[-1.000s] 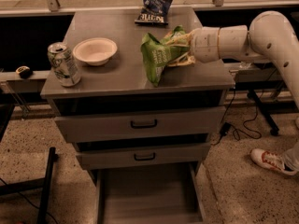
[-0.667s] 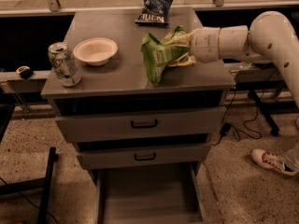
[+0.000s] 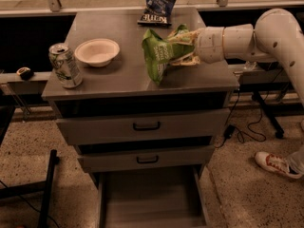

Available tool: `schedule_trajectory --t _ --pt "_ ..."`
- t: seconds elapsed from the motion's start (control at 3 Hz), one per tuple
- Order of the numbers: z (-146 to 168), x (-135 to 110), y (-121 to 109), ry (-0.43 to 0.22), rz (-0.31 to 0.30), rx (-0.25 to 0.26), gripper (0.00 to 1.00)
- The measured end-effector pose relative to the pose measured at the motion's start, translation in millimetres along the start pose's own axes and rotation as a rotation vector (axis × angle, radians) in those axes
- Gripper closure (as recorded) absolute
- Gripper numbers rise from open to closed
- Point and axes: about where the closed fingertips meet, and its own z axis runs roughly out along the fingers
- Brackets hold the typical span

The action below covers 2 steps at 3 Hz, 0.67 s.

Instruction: Pick green rice chip bag from bottom drawer and place on counter

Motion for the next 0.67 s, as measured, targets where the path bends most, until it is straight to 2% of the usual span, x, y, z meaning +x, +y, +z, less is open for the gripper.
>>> schedule_trajectory --t 0.33,0.67 --pt "-27 -6 -16 0.035 -0.022 -0.032 0.00" --pt "-44 -4 -22 0.074 -0.030 -0.050 0.00"
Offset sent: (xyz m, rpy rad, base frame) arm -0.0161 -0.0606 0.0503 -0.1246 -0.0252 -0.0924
